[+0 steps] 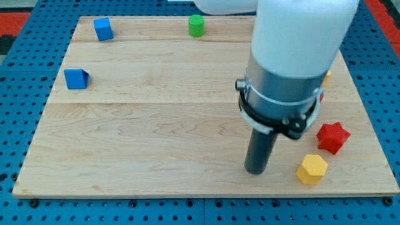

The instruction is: Move the hexagon closer to the red star

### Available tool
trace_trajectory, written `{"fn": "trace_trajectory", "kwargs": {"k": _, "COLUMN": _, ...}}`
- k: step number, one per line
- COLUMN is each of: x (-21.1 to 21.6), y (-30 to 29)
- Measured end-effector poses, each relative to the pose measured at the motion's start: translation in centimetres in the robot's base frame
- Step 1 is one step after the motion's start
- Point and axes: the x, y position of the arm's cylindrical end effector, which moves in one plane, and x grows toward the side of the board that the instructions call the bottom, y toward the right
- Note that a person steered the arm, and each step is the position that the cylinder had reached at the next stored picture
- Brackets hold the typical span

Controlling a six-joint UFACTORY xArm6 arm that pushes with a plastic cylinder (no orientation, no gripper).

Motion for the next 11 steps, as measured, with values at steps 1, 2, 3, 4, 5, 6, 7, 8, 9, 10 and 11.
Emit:
{"fn": "trace_trajectory", "kwargs": {"k": 1, "x": 2.7, "y": 0.1}}
{"fn": "trace_trajectory", "kwargs": {"k": 2, "x": 2.0, "y": 5.8}}
{"fn": "trace_trajectory", "kwargs": {"k": 3, "x": 1.3, "y": 7.7}}
{"fn": "trace_trajectory", "kwargs": {"k": 4, "x": 1.2, "y": 5.0}}
{"fn": "trace_trajectory", "kwargs": {"k": 5, "x": 0.3, "y": 5.7}}
{"fn": "trace_trajectory", "kwargs": {"k": 6, "x": 0.5, "y": 9.0}}
{"fn": "trace_trajectory", "kwargs": {"k": 7, "x": 0.7, "y": 10.3}}
{"fn": "trace_trajectory", "kwargs": {"k": 8, "x": 0.7, "y": 10.3}}
{"fn": "trace_trajectory", "kwargs": {"k": 9, "x": 2.1, "y": 11.6}}
{"fn": "trace_trajectory", "kwargs": {"k": 10, "x": 2.7, "y": 15.3}}
{"fn": "trace_trajectory", "kwargs": {"k": 11, "x": 2.3, "y": 20.0}}
